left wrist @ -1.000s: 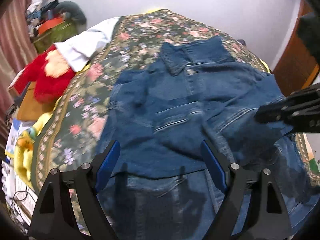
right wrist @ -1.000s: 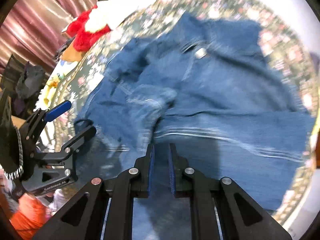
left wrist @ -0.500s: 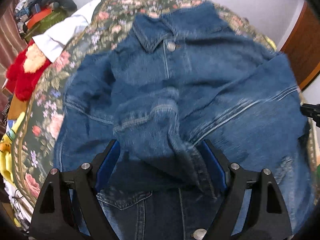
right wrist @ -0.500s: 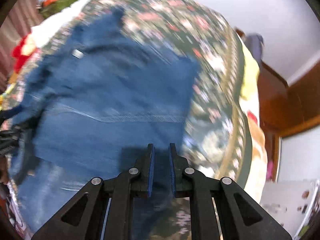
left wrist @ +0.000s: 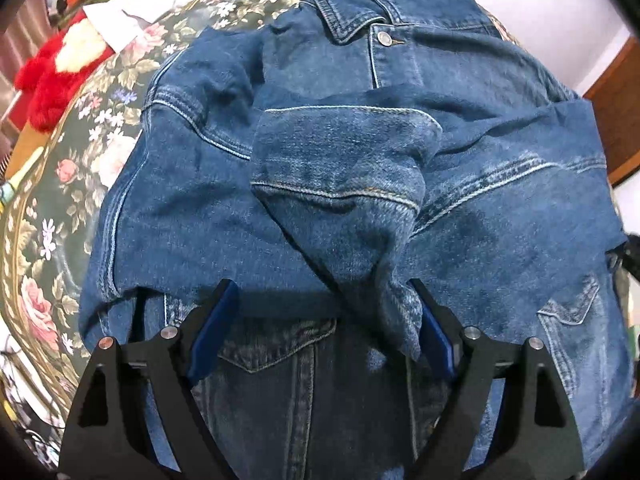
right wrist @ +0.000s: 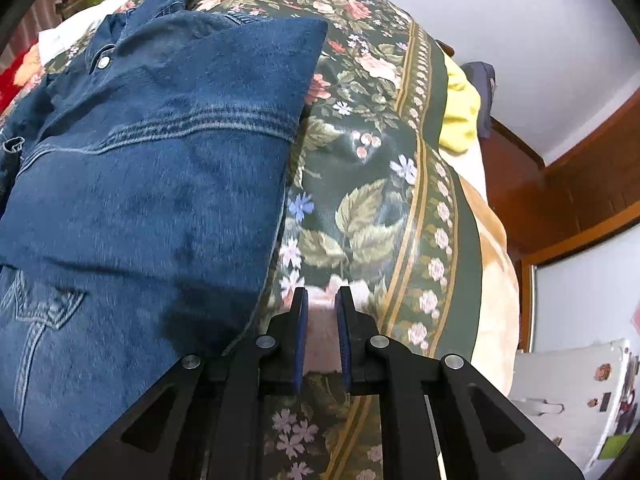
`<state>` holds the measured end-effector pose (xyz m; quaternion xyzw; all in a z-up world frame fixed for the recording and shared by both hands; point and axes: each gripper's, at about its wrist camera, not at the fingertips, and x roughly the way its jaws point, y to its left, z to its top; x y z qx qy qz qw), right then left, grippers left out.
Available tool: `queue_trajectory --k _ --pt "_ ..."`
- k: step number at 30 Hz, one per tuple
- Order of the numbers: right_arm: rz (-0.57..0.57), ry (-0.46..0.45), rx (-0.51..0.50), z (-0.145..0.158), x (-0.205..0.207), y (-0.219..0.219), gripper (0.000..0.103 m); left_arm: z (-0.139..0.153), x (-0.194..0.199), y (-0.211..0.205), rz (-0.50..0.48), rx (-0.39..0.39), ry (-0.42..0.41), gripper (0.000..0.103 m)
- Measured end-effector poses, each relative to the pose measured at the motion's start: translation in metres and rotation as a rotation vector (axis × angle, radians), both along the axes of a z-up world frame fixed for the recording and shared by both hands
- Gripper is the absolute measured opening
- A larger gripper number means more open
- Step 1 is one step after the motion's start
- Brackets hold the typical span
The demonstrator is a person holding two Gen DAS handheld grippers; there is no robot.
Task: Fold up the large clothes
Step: 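Grasp a sleeve cuff with the left gripper and lift it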
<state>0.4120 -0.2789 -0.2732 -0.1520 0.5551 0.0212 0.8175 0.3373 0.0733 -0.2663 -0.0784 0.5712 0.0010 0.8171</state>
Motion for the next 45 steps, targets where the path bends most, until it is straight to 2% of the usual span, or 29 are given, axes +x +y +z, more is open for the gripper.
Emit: queue_trajectory --k 7,9,10,12,15,17,20,27,30,32,36,40,43,45 --pt "-0.015 0.036 0.098 0.002 -0.009 -0.015 0.009 0.011 0.023 -0.001 0.045 -0.038 -0.024 0.083" --pt "-0.037 0.037 0.131 0.003 -0.012 -0.018 0.009 0.008 0.035 -0.005 0.067 -0.009 -0.012 0.069" --pt "-0.053 0.039 0.152 0.003 -0.011 -0.021 0.010 0.004 0.042 -0.008 0.075 0.008 0.003 0.057" --pt "-0.077 0.050 0.194 0.005 -0.011 -0.026 0.010 0.000 0.051 -0.014 0.081 0.032 0.007 0.052" --pt "-0.103 0.075 0.282 0.009 -0.013 -0.033 0.010 0.003 0.059 -0.025 0.070 0.116 -0.027 0.038" --pt "-0.121 0.085 0.323 0.010 -0.014 -0.039 0.010 0.015 0.060 -0.033 0.049 0.171 -0.080 0.027" --pt "-0.140 0.084 0.353 0.011 -0.014 -0.046 0.010 0.043 0.061 -0.041 0.015 0.201 -0.184 0.021" --pt "-0.151 0.048 0.427 0.028 -0.013 -0.048 0.010 0.143 0.063 -0.043 -0.078 0.207 -0.486 0.020" --pt "-0.143 0.024 0.469 0.041 -0.009 -0.042 0.010 0.175 0.072 -0.025 -0.076 0.167 -0.560 0.019" --pt "-0.133 -0.001 0.482 0.051 -0.005 -0.035 0.010 0.184 0.066 -0.014 -0.070 0.151 -0.578 0.019" --pt "-0.115 -0.048 0.479 0.066 0.007 -0.017 0.010 0.175 0.060 0.003 -0.077 0.162 -0.567 0.019" --pt "-0.091 -0.065 0.480 0.068 0.021 0.003 0.010 0.124 0.063 0.024 -0.071 0.167 -0.444 0.023" --pt "-0.088 -0.019 0.450 0.050 0.034 0.019 0.010 0.078 0.064 0.042 -0.042 0.171 -0.327 0.026" --pt "-0.090 0.014 0.416 0.035 0.039 0.027 0.010 0.057 0.063 0.052 -0.032 0.149 -0.265 0.029"
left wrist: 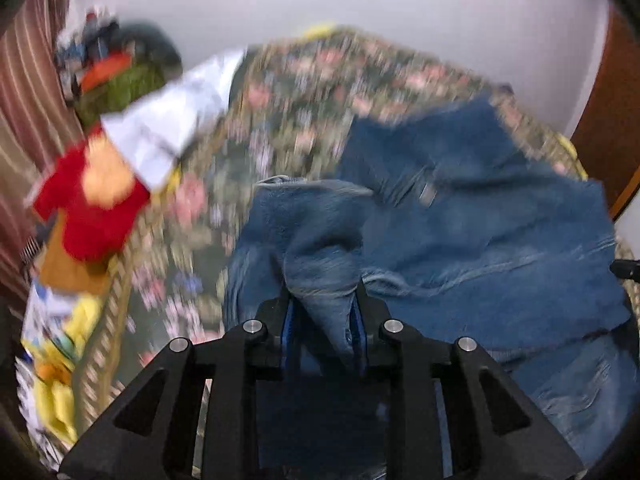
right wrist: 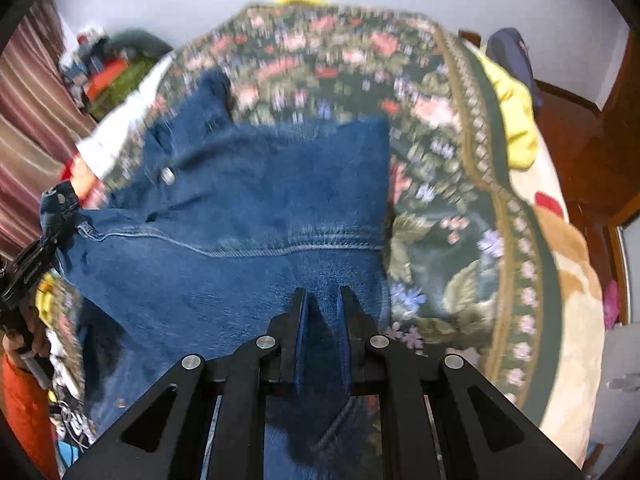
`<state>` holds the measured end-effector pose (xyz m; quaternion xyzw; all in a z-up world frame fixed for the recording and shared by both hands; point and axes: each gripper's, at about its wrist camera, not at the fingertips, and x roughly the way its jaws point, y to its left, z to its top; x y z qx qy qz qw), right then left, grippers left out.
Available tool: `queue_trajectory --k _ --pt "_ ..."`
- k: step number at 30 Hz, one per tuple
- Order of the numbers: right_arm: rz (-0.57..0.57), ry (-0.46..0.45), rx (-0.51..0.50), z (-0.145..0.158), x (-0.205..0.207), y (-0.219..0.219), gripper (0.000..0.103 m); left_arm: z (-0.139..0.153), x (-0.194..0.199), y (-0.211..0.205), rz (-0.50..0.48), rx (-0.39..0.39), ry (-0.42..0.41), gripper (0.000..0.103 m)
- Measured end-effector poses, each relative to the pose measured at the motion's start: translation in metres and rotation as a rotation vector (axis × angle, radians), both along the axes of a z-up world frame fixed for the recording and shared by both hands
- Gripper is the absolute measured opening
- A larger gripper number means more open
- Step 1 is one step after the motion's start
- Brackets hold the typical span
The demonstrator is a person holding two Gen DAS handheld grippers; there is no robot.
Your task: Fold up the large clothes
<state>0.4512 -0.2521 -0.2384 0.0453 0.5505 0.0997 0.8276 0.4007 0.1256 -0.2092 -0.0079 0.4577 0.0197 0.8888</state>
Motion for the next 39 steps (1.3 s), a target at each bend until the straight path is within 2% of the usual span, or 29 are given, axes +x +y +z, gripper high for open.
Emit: queue_trajectory --k 2,3,5,8,10,12,14,17,18,19,20,21,22,23,24,28,31,36,39 --pt "0.017 0.024 -0.046 -0.013 0.004 0.007 0.010 -0.020 -0.006 0.012 0.017 -0.003 0.042 0.043" --pt "0.025 0.024 -0.058 -0.016 0.004 0.008 0.010 -0.024 -0.010 0.016 0.025 -0.004 0.050 0.045" --pt "0.038 0.014 -0.052 -0.018 0.003 0.005 0.010 -0.033 -0.021 0.029 0.047 -0.015 0.058 0.057" --pt "0.054 0.024 -0.030 -0.019 0.004 -0.001 0.010 -0.040 -0.037 0.046 0.062 -0.100 0.062 0.069" --pt "0.059 0.037 -0.029 -0.020 0.004 -0.002 0.010 -0.042 -0.047 0.054 0.068 -0.146 0.075 0.073" --pt "0.067 0.037 -0.055 -0.019 0.003 0.002 0.010 -0.042 -0.053 0.055 0.068 -0.158 0.088 0.076" --pt "0.077 0.024 -0.097 -0.020 0.000 0.008 0.010 -0.043 -0.059 0.053 0.069 -0.148 0.105 0.080" --pt "0.091 0.007 -0.156 -0.022 -0.002 0.014 0.013 -0.047 -0.059 0.044 0.050 -0.093 0.140 0.081" --pt "0.092 0.002 -0.174 -0.022 -0.003 0.016 0.019 -0.048 -0.059 0.039 0.040 -0.061 0.147 0.081" --pt "0.089 -0.004 -0.195 -0.023 -0.003 0.016 0.030 -0.049 -0.058 0.037 0.038 -0.042 0.152 0.082" --pt "0.077 -0.016 -0.235 -0.023 -0.003 0.017 0.034 -0.050 -0.058 0.035 0.041 -0.030 0.157 0.082" --pt "0.074 -0.022 -0.251 -0.023 -0.004 0.017 0.049 -0.051 -0.057 0.034 0.050 -0.026 0.162 0.083" --pt "0.057 -0.035 -0.297 -0.023 -0.004 0.016 0.076 -0.052 -0.056 0.034 0.057 -0.028 0.165 0.083" --pt "0.033 -0.059 -0.350 -0.023 -0.005 0.013 0.086 -0.053 -0.055 0.034 0.065 -0.032 0.169 0.084" --pt "0.024 -0.074 -0.369 -0.025 -0.006 0.010 0.091 -0.053 -0.055 0.035 0.068 -0.034 0.172 0.084" --pt "-0.047 -0.011 -0.178 -0.027 -0.006 -0.022 0.090 -0.045 -0.060 0.035 0.056 -0.034 0.181 0.084" --pt "-0.098 -0.005 -0.065 -0.021 -0.010 -0.041 0.090 -0.032 -0.065 0.039 0.044 -0.059 0.171 0.084" --pt "-0.097 -0.023 0.034 -0.003 -0.014 -0.045 0.090 -0.001 -0.063 0.055 0.063 -0.077 0.111 0.084" --pt "-0.090 -0.049 0.072 0.009 -0.007 -0.042 0.090 0.011 -0.047 0.069 0.097 -0.092 0.091 0.084"
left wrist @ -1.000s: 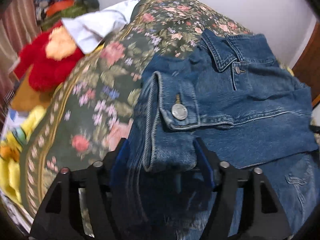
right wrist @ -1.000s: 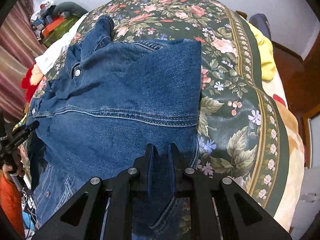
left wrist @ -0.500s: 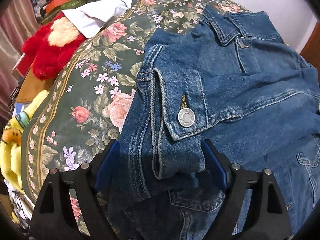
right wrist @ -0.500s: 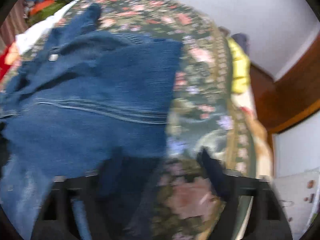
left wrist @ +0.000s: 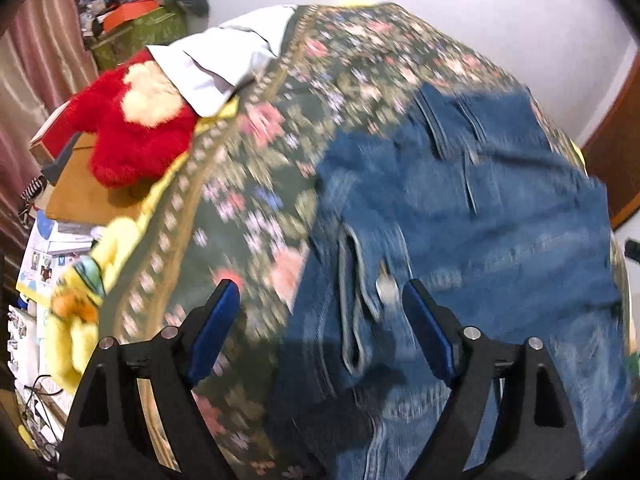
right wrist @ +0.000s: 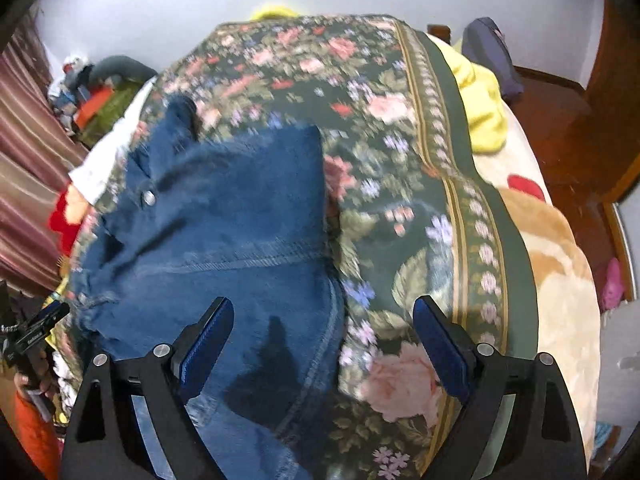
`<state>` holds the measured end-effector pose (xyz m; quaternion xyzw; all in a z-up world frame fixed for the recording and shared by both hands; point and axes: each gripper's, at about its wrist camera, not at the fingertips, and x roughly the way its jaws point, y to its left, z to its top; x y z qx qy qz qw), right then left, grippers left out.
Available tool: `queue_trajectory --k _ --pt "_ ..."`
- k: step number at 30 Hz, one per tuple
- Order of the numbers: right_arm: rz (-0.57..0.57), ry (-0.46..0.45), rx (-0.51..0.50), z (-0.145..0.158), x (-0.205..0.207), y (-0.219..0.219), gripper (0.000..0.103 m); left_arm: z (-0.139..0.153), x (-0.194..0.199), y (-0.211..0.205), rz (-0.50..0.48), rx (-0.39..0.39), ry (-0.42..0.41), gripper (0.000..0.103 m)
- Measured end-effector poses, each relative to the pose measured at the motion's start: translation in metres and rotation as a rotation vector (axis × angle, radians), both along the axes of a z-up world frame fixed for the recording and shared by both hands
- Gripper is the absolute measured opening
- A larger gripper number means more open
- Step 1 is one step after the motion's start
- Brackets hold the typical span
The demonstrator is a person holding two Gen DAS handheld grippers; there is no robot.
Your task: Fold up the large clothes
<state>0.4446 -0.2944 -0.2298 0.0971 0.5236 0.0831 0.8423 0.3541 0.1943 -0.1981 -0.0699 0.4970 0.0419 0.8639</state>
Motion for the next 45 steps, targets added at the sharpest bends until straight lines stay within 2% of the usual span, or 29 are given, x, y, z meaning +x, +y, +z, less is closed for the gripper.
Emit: queue_trajectory --k 4,8,11,13,16,18,19,20,22,25,28,34,36,38,39,43,45 --pt "0.003 -0.020 0.061 0.013 0.017 0.005 0.090 0.001 0.040 0.014 0.033 -0.034 0.016 0.084" --pt "0.008 -0.029 0.057 0.013 0.040 0.011 0.087 -0.013 0.078 0.016 0.038 -0.079 0.058 0.084" --pt "0.014 -0.017 0.064 0.005 0.060 0.013 0.076 -0.032 0.104 0.016 0.045 -0.066 0.097 0.083" --pt "0.017 0.003 0.075 -0.004 0.075 0.015 0.066 -0.045 0.120 0.017 0.053 -0.074 0.122 0.082" --pt "0.029 0.031 0.094 -0.018 0.093 0.019 0.055 -0.055 0.133 0.016 0.055 -0.087 0.117 0.071" --pt "0.026 0.029 0.062 -0.024 0.100 0.025 0.049 -0.059 0.141 0.008 0.026 -0.088 0.098 0.050" --pt "0.034 0.026 0.050 -0.026 0.101 0.028 0.044 -0.062 0.143 0.005 0.023 -0.105 0.103 0.030" --pt "0.045 0.015 0.030 -0.028 0.102 0.032 0.041 -0.064 0.145 0.002 0.028 -0.108 0.108 0.025" --pt "0.076 -0.013 -0.016 -0.030 0.102 0.041 0.032 -0.064 0.146 -0.008 0.030 -0.020 0.084 0.020" --pt "0.076 -0.053 -0.083 -0.029 0.101 0.047 0.026 -0.055 0.144 -0.016 0.033 0.064 0.048 0.012" --pt "0.062 -0.089 -0.141 -0.024 0.105 0.051 0.019 -0.044 0.144 -0.009 0.051 0.088 0.029 0.012" --pt "0.044 -0.110 -0.227 -0.022 0.134 0.065 0.016 -0.041 0.154 0.013 0.090 0.068 0.048 0.012" --pt "0.039 -0.093 -0.232 -0.026 0.145 0.069 0.016 -0.049 0.159 0.019 0.093 0.052 0.079 0.015" --pt "0.027 -0.085 -0.242 -0.028 0.150 0.072 0.016 -0.051 0.157 0.019 0.089 0.081 0.078 0.030" --pt "0.029 -0.088 -0.254 -0.029 0.149 0.074 0.016 -0.049 0.155 0.019 0.081 0.093 0.072 0.033" --pt "0.057 -0.125 -0.303 -0.023 0.136 0.078 0.017 -0.037 0.141 0.017 0.042 0.138 0.066 0.035" --pt "0.061 -0.115 -0.298 -0.018 0.129 0.075 0.017 -0.027 0.133 0.016 0.027 0.160 0.063 0.035"
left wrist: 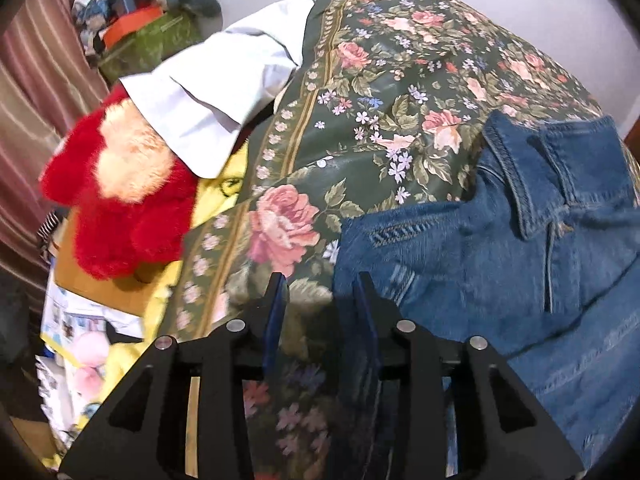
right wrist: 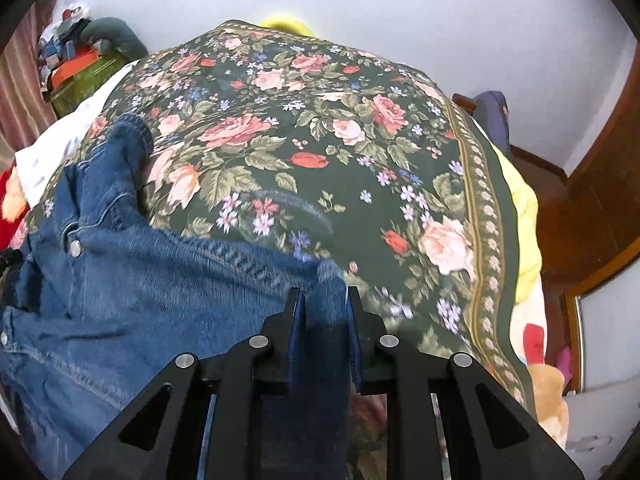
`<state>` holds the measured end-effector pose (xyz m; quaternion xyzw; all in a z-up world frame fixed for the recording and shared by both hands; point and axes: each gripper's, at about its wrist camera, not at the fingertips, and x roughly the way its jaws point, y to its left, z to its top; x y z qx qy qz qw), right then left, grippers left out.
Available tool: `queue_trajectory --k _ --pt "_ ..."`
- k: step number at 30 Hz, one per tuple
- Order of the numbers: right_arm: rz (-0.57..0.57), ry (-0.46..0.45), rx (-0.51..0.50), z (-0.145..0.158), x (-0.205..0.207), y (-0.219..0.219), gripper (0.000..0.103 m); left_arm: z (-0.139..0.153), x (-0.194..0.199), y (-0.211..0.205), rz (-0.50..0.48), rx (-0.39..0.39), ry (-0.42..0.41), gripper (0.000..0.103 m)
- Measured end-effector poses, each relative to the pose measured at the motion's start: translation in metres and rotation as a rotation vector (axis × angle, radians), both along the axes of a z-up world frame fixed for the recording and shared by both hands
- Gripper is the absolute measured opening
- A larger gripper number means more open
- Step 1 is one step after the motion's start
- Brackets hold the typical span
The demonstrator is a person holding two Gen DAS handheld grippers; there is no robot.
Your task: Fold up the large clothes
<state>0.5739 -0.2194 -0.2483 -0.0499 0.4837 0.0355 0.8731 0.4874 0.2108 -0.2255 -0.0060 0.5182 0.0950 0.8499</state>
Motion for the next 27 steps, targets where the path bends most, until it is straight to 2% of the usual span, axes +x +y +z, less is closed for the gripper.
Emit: queue_trajectory --k 3,6,10,15,19,23,27 --pt "-0.012 0.028 0.052 0.013 -0.011 -0.008 0.017 0.022 -0.017 -0.002 -0.021 0.008 -0.029 0.037" --pt "-0.013 0.025 0.087 0.032 -0.027 -0.014 0.017 0.044 -0.033 -0.007 -0.034 0.005 -0.067 0.044" --pt "0.044 0.006 0.075 0.063 -0.060 -0.010 0.017 0.074 -0.061 -0.016 -0.058 0.004 -0.115 0.047" --pt "0.136 -0.032 0.037 0.101 -0.115 0.002 0.017 0.101 -0.098 -0.029 -0.081 -0.005 -0.161 0.061" --pt "0.199 -0.035 0.039 0.118 -0.160 0.010 0.017 0.109 -0.129 -0.037 -0.091 -0.017 -0.169 0.077" --pt "0.232 -0.023 0.008 0.118 -0.201 0.016 0.017 0.107 -0.160 -0.041 -0.101 -0.026 -0.169 0.077" --pt "0.252 0.012 -0.005 0.102 -0.239 0.018 0.017 0.091 -0.193 -0.041 -0.104 -0.041 -0.140 0.078"
